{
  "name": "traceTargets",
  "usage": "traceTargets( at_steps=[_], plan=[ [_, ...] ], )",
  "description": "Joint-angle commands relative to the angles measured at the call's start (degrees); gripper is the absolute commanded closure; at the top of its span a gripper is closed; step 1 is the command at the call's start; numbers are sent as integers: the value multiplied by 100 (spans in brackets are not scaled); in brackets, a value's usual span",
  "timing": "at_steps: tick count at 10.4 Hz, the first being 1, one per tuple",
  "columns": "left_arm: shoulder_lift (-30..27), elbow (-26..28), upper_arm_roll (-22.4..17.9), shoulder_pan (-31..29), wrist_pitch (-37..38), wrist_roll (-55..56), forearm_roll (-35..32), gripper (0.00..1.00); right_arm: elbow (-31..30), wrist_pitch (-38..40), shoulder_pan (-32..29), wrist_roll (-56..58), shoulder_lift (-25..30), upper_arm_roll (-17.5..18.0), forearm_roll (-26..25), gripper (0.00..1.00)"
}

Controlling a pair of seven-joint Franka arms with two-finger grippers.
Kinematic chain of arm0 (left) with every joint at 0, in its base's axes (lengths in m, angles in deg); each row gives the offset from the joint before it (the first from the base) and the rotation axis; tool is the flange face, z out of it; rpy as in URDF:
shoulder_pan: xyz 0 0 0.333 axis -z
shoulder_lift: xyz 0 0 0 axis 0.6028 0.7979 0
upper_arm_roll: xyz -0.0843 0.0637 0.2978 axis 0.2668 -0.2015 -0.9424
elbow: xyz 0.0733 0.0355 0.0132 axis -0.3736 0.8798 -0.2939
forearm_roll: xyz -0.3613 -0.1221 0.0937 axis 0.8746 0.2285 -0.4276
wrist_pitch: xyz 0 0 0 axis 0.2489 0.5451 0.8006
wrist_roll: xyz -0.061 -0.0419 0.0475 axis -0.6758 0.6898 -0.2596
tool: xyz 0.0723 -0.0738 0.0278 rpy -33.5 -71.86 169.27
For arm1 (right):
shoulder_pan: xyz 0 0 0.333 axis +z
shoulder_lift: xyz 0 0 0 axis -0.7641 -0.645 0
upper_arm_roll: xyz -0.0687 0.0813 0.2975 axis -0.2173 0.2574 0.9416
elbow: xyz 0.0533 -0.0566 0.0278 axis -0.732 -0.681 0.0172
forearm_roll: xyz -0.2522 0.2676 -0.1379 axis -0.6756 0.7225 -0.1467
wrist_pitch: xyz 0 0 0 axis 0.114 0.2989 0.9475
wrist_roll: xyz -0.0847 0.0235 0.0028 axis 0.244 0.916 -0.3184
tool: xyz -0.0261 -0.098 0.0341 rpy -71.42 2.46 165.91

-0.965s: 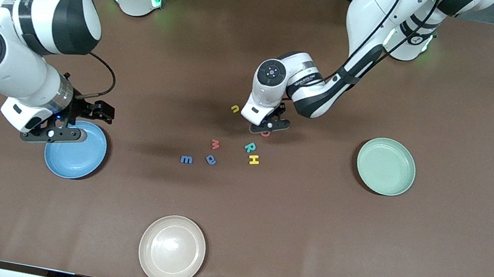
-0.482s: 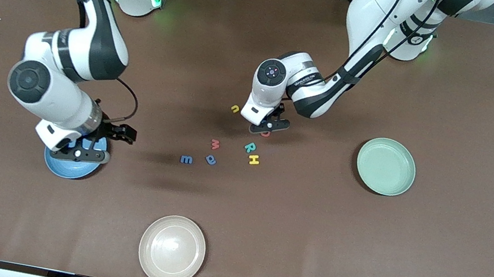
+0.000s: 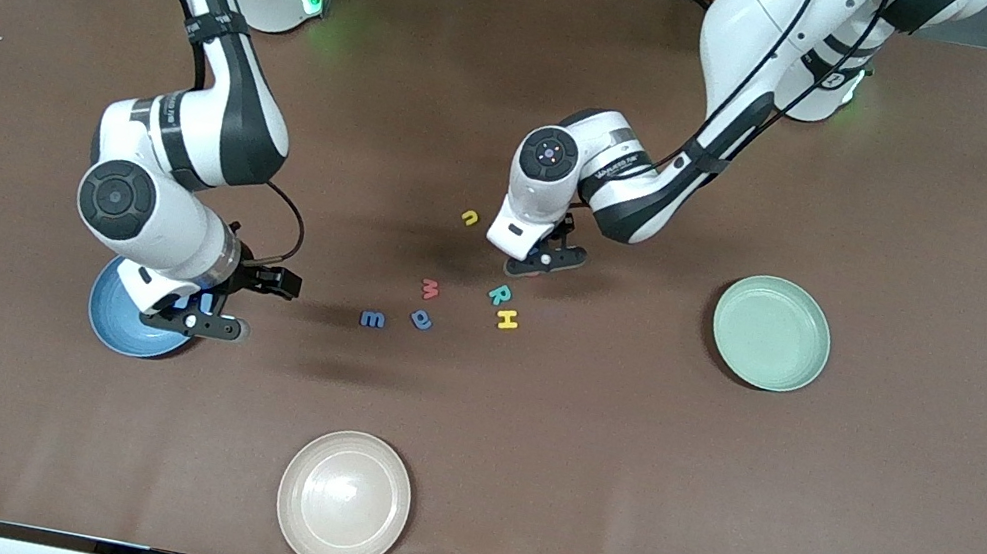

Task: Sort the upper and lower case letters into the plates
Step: 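Carry the W to the green plate while the right gripper reaches the m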

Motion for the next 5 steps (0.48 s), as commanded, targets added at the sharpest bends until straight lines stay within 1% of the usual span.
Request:
traceTargets(
  at_steps=[1, 3, 5],
  plan=[
    [-277, 31, 82, -195, 316, -98, -101, 90, 59, -227, 66, -127, -136, -8, 0, 0],
    [-426, 40, 196, -502, 596, -508, -84, 90, 59, -325, 75, -284, -163, -8, 1, 0],
    [-540, 57, 337, -959, 868, -1027, -31, 90, 50, -291, 249, -382, -154, -8, 0, 0]
  ],
)
